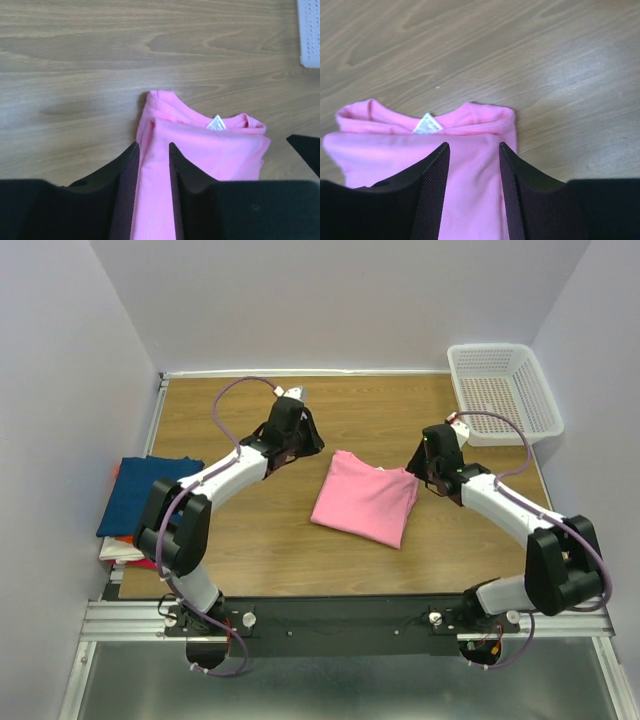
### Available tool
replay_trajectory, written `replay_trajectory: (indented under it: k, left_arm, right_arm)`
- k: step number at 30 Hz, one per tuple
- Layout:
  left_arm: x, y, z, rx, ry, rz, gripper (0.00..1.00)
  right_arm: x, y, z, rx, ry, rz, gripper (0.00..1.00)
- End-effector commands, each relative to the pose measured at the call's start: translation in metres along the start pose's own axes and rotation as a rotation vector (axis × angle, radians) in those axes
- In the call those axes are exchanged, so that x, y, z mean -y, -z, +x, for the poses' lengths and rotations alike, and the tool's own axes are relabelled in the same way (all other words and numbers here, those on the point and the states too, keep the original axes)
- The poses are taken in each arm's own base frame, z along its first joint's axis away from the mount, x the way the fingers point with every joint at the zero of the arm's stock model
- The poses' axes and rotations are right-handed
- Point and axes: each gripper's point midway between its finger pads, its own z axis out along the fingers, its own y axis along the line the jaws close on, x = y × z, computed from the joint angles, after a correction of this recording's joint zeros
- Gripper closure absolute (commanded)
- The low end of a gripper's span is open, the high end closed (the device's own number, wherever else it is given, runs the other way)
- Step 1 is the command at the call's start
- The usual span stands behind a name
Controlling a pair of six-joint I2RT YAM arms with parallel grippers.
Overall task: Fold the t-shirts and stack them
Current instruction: Fold the tshirt
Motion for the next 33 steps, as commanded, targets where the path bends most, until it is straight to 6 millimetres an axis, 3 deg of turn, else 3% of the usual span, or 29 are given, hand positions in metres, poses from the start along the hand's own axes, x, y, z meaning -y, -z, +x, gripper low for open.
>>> replay_trajectory:
  k: [1,4,7,10,17,20,24,28,30,32,33]
  left_arm:
    - [0.009,0.016,0.027,-0.024,-0.020,-0.008,0.80]
    - [0.008,0.018,0.068,-0.092,-0.009,-0.011,0.93]
    - [0.019,0.018,0.094,-0.123,-0.015,0.019,0.99]
    - [0.019,0.010,0.117,-0.169,-0.030,0.012,1.00]
    - [0.010,0.004,0.166,-0.249,-0.027,0.003,1.00]
    - [0.006,0.006,0.183,-0.278,-0.024,-0.002,1.00]
    - [0.012,0.013,0.195,-0.290,-0.007,0.018,1.00]
    - [0.031,0.023,0.204,-0.295,0.001,0.078,1.00]
    - [0.037,0.026,0.202,-0.284,0.001,0.095,0.99]
    - [0.042,0.031,0.190,-0.248,0.003,0.103,0.92]
    - [0.044,0.034,0.184,-0.234,0.002,0.103,0.87]
  right_arm:
    - [-0.027,0.022,0.012,-0.032,0.056,-0.091,0.50]
    - [-0.047,0.025,0.032,-0.067,0.091,-0.128,0.60]
    - [-0.047,0.015,0.056,-0.119,0.112,-0.104,0.63]
    - [-0.035,0.004,0.067,-0.139,0.122,-0.047,0.65]
    - [0.023,-0.027,0.083,-0.221,0.111,0.104,0.69]
    - [0.027,-0.032,0.086,-0.238,0.119,0.121,0.69]
    - [0.032,-0.036,0.086,-0.240,0.122,0.141,0.69]
    - [0.021,-0.044,0.084,-0.259,0.164,0.106,0.68]
    - [0.008,-0.050,0.077,-0.263,0.177,0.069,0.65]
    - [0.003,-0.058,0.080,-0.281,0.204,0.055,0.63]
    - [-0.010,-0.061,0.072,-0.275,0.206,0.024,0.62]
